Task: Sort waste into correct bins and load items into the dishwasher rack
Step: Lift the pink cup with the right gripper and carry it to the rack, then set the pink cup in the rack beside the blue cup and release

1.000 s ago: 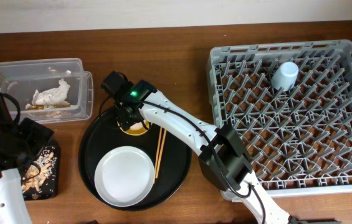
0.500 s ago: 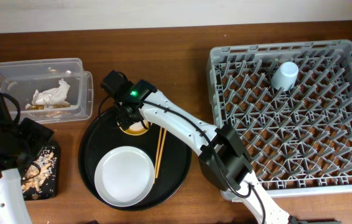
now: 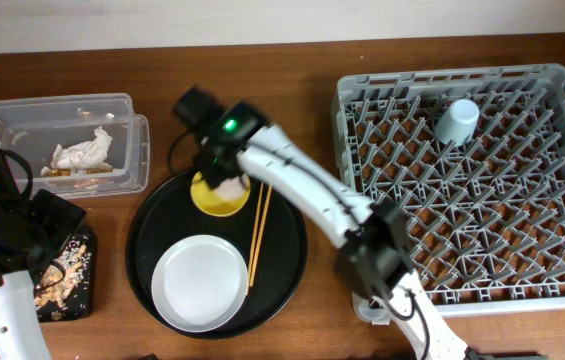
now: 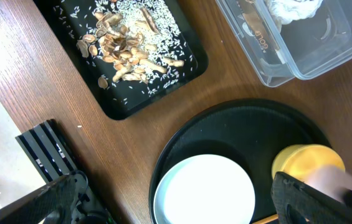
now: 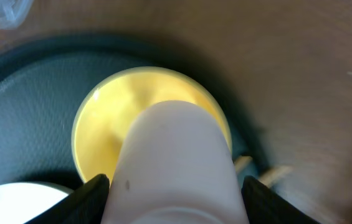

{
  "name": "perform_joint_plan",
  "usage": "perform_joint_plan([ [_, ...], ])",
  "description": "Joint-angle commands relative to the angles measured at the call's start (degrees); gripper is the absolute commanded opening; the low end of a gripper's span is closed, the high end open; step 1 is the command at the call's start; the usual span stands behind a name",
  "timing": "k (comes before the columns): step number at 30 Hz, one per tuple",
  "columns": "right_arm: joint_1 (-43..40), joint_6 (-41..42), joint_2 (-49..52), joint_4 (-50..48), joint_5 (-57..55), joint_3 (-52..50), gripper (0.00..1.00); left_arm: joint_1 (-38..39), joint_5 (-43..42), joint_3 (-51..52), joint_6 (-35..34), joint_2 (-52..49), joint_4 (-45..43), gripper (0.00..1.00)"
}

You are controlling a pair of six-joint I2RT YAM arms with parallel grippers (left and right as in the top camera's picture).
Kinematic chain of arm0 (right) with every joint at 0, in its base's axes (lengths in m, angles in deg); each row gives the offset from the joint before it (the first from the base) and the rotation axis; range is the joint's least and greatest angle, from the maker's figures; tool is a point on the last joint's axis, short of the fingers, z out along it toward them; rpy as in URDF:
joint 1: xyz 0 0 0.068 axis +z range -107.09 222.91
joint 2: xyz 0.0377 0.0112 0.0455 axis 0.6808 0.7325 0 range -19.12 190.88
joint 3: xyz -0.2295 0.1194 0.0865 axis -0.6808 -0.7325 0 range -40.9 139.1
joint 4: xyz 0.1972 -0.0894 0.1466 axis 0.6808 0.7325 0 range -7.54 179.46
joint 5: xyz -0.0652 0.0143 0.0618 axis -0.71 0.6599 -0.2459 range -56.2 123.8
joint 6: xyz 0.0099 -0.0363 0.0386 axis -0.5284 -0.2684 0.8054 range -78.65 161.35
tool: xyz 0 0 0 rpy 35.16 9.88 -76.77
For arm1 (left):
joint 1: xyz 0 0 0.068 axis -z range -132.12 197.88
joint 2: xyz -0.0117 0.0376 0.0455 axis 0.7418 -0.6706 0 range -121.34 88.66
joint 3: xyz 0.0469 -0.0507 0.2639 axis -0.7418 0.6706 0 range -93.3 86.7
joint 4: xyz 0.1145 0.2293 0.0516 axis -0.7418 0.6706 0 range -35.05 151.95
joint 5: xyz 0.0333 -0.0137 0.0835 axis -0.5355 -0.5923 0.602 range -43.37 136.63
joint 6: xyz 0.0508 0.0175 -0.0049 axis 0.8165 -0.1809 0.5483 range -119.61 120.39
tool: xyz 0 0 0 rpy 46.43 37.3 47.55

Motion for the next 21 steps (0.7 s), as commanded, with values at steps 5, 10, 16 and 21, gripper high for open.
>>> perform_joint_plan([
  [5,-16.2,0.6,-8.3,15.4,-2.8,18.5,0.65,-0.3,0.2,-0.2,0.3,0.0,0.0,0.99],
  [10,-28.0,-0.4,-8.6,24.5,-5.4,23.9,0.65,-0.3,0.2,-0.2,0.3,0.0,0.0,0.99],
  [16,-40.5,-2.0,-9.0,24.5,-0.9,22.8,0.65,-0.3,0.2,-0.2,0.3,0.0,0.0,0.99],
  [21,-46.2,-4.9,-9.4,24.5,0.0,16.6,0.65,-0.3,0.2,-0.2,0.3,0.0,0.0,0.99],
])
